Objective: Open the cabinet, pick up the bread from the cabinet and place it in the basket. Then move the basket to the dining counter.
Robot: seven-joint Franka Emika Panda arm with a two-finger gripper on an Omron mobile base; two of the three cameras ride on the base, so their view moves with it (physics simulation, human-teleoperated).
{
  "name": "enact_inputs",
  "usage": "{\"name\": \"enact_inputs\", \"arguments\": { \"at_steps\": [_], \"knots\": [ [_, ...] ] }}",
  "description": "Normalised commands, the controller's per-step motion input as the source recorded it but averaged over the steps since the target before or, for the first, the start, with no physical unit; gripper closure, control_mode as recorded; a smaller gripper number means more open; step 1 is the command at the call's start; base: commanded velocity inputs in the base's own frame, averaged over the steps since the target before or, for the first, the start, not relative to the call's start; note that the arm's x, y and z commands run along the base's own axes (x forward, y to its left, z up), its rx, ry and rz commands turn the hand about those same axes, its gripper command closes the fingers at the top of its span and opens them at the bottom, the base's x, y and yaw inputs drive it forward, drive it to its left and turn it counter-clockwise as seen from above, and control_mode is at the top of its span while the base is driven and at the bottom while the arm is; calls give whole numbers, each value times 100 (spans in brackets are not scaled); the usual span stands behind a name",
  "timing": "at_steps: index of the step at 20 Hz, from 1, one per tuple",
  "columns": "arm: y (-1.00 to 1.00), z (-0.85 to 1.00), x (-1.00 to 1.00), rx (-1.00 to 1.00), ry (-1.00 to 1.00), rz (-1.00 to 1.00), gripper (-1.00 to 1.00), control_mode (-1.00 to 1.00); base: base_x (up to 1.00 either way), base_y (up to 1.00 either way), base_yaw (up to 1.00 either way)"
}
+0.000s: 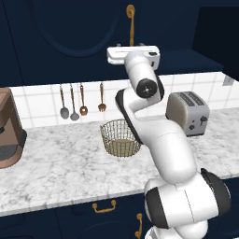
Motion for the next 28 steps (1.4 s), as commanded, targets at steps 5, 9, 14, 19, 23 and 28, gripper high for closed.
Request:
{"name": "enact_inputs", "arguments": {
  "at_steps": [5, 9, 14, 19, 23, 28],
  "knots": [
    [0, 0, 48, 0, 0, 0, -100, -100, 0, 0, 0],
    [0, 0, 49, 0, 0, 0, 100, -100, 0, 0, 0],
    [0, 0, 0, 0, 0, 0, 100, -100, 0, 0, 0],
    [0, 0, -1, 0, 0, 0, 100, -100, 0, 0, 0],
    [34, 1, -30, 0, 6, 0, 100, -100, 0, 0, 0],
    [78, 1, -78, 0, 10, 0, 100, -100, 0, 0, 0]
  ]
}}
